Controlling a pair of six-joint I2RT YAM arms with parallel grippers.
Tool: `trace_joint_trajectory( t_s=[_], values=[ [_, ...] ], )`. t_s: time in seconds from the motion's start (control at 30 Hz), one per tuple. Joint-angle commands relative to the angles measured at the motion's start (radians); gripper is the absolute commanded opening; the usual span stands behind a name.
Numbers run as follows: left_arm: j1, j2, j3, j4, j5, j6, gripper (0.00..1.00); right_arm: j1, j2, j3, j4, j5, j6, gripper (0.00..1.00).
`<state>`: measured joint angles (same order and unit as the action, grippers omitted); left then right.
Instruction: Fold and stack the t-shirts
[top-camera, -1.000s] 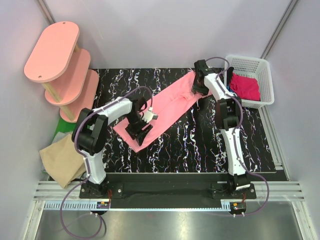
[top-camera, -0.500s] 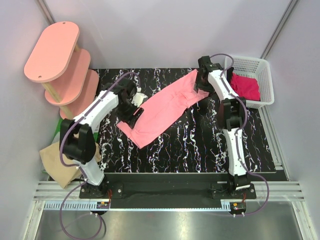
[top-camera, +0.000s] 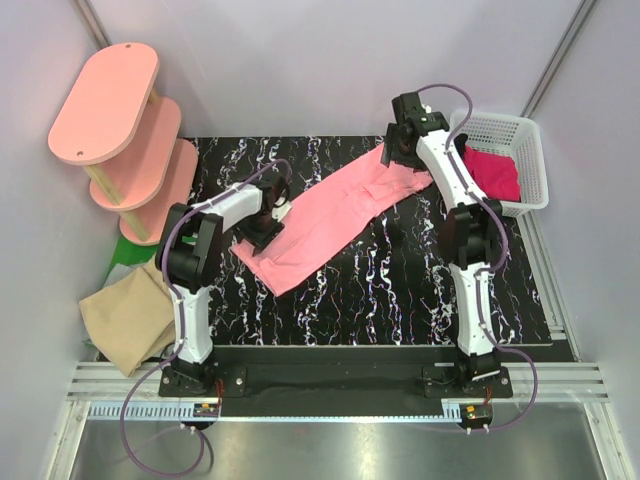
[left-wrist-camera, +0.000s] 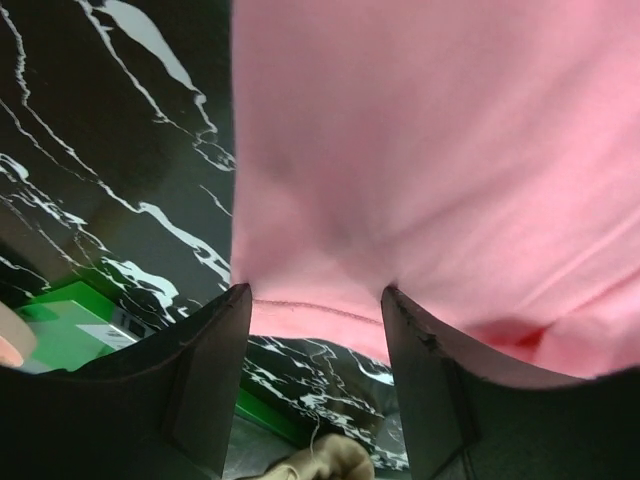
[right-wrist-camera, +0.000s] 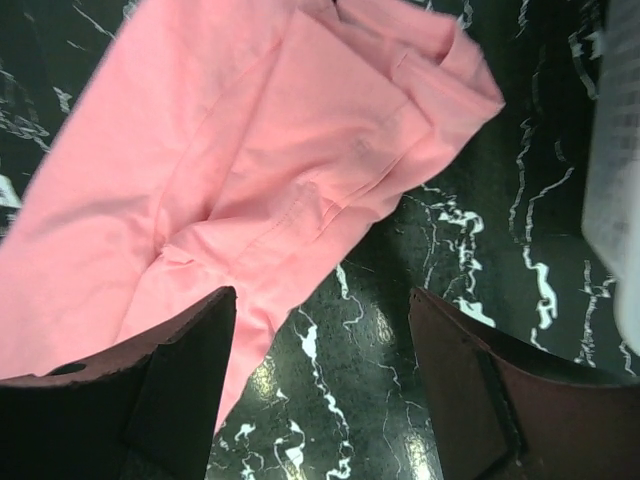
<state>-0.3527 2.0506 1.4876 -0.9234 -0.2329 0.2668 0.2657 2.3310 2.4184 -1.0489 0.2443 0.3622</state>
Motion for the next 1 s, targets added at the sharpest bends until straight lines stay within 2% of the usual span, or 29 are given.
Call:
trace_joint_trajectory(
  t_s=[0.0, 0.27, 0.4, 0.7, 0.97],
  values=[
    [-0.003, -0.039, -0.07, 0.038, -0.06, 0.037, 0.58, -0.002, 0.091, 0.034, -0.03, -0.065, 0.021, 0.77],
    [-0.069, -0.193, -0.279, 0.011, 0.055, 0.149, 0.57, 0.004, 0.129, 0.06, -0.014, -0.089, 0.021, 0.76],
    [-0.132, -0.254, -0.378, 0.0, 0.096, 0.16, 0.57, 0.003, 0.177, 0.109, -0.017, -0.099, 0.027, 0.75],
    [-0.198, -0.234, -0.382, -0.026, 0.141, 0.146, 0.57, 0.004, 0.315, 0.159, -0.023, -0.266, 0.063, 0.72],
    [-0.247, -0.21, -0.325, -0.066, 0.208, 0.155, 0.56, -0.028, 0.439, 0.293, -0.043, -0.303, 0.07, 0.72]
  ],
)
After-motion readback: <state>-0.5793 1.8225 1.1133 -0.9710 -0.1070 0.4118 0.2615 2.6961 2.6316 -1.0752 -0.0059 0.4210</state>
